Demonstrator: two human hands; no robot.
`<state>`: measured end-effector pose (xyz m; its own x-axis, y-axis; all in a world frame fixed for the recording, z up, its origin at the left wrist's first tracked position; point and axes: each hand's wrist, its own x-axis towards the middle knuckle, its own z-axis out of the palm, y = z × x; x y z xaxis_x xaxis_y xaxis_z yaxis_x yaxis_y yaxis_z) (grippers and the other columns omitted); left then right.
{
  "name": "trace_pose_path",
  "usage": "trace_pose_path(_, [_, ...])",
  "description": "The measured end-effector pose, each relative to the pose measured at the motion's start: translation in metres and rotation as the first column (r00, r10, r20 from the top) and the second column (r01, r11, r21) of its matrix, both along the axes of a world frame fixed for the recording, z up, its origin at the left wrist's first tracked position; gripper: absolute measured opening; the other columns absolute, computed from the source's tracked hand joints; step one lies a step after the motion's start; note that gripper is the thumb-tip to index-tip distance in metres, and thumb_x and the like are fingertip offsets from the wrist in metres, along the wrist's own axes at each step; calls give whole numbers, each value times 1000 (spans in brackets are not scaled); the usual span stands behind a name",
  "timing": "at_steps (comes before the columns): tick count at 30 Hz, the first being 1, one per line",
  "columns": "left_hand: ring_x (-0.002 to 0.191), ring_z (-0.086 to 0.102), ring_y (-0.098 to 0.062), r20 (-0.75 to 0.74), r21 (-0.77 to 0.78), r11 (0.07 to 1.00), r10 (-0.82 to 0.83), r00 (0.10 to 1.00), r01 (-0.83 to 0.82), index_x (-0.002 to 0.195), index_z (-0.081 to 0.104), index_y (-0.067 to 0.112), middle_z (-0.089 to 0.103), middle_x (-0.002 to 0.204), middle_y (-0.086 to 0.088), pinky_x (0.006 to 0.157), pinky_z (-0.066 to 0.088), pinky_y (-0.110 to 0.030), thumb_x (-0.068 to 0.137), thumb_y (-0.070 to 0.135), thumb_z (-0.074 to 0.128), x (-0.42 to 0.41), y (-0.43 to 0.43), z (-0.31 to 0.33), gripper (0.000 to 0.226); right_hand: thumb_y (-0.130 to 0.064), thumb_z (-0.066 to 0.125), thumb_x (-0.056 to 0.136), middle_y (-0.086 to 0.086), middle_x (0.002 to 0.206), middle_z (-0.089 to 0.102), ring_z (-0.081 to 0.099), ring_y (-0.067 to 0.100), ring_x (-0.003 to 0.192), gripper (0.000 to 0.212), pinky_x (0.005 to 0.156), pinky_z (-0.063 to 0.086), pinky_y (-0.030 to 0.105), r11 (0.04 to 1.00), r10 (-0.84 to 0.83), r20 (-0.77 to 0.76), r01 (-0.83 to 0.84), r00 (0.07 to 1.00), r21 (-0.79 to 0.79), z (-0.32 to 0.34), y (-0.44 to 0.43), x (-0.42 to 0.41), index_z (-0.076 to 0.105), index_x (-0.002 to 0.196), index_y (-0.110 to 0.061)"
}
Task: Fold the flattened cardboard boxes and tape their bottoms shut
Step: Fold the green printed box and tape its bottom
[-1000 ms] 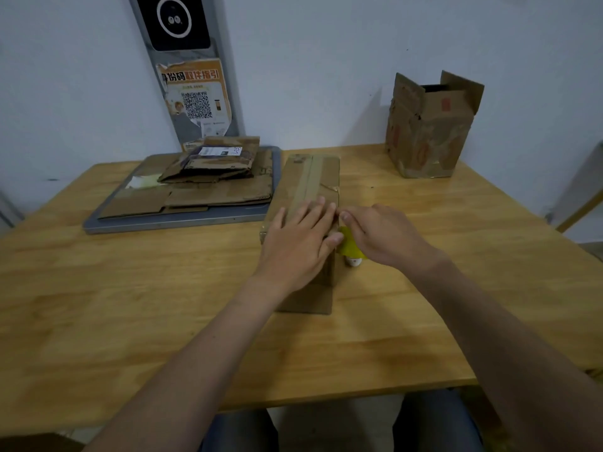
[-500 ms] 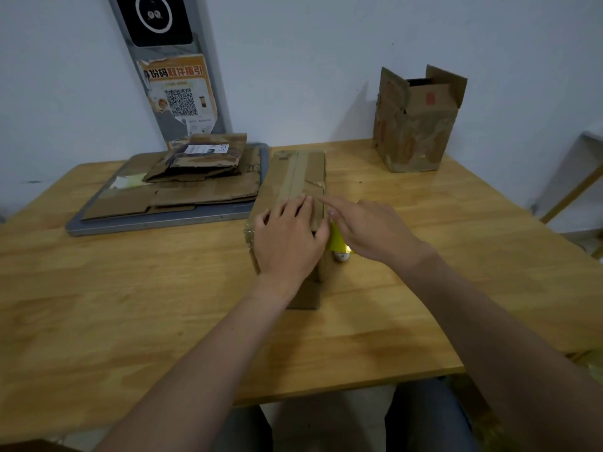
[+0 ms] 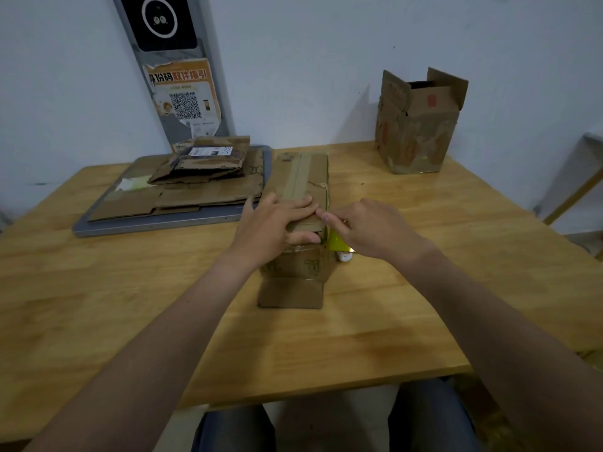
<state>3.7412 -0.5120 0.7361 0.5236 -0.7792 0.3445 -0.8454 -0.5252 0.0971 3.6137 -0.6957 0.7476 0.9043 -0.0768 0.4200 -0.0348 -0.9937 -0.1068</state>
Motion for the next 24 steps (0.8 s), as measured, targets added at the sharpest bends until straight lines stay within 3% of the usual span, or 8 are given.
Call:
trace_pose_path(2, [139,36,-8,-216,-90,996,-22,976,2,146,49,50,41,155,31,113,33,-56,63,91,49,3,4,0,92,-68,11,93,-3,83,69,65,25,81,68,53,29,32,1000,-7,17,7,1000,6,-1,1,0,71,118,-47])
trace_pose_path(5, [153,22,-4,-383,-230,973,-90,920,-1,146,53,42,42,158,21,122,22,-45,63,75,69,9,15,-3,90,-69,11,92,-2,85,71,64,25,81,71,52,29,32,999,-14,28,13,1000,47,-2,3,0,72,120,-45])
trace_pose_path(12, [154,26,-16,-201,-417,909,-86,976,-6,144,60,19,52,154,3,122,26,-39,88,55,60,2,27,-30,67,-62,24,100,-14,56,47,39,4,52,58,47,23,29,987,-24,17,21,1000,158,-3,6,-2,75,117,-40])
trace_pose_path(14, [151,31,-15,-253,-518,849,-35,967,-105,144,59,14,52,152,0,120,31,-38,87,51,65,-7,24,-39,68,-58,30,103,-15,55,45,39,3,52,51,47,23,29,985,-18,27,13,999,172,-5,5,-3,75,118,-40])
trace_pose_path(16, [143,35,-9,-388,-595,766,-8,922,-244,152,47,15,43,153,-1,115,36,-31,85,57,63,-19,21,-44,81,-56,32,105,-16,55,46,40,3,52,48,47,24,29,985,-9,32,4,999,173,-6,6,-3,74,120,-40])
trace_pose_path(19, [144,38,-20,-519,-634,671,-1,855,-384,162,16,11,35,159,-9,111,41,-32,84,65,57,-36,16,-49,103,-54,32,105,-15,56,47,38,5,53,49,47,22,28,989,-8,48,1,999,150,-6,8,-2,77,115,-36])
trace_pose_path(22, [144,39,-31,-511,-583,700,80,856,-414,163,-4,10,20,166,-14,106,44,-34,92,65,47,-48,10,-52,104,-51,34,107,-14,55,46,35,5,52,49,47,20,27,993,-6,67,-2,998,117,-4,12,-2,79,104,-31])
trace_pose_path(24, [139,43,-39,-470,-513,753,157,869,-413,162,-10,7,10,166,-19,102,50,-44,93,70,34,-54,9,-53,103,-48,37,108,-14,53,40,34,8,51,48,48,20,29,996,1,74,-8,997,94,-3,15,-2,80,99,-28])
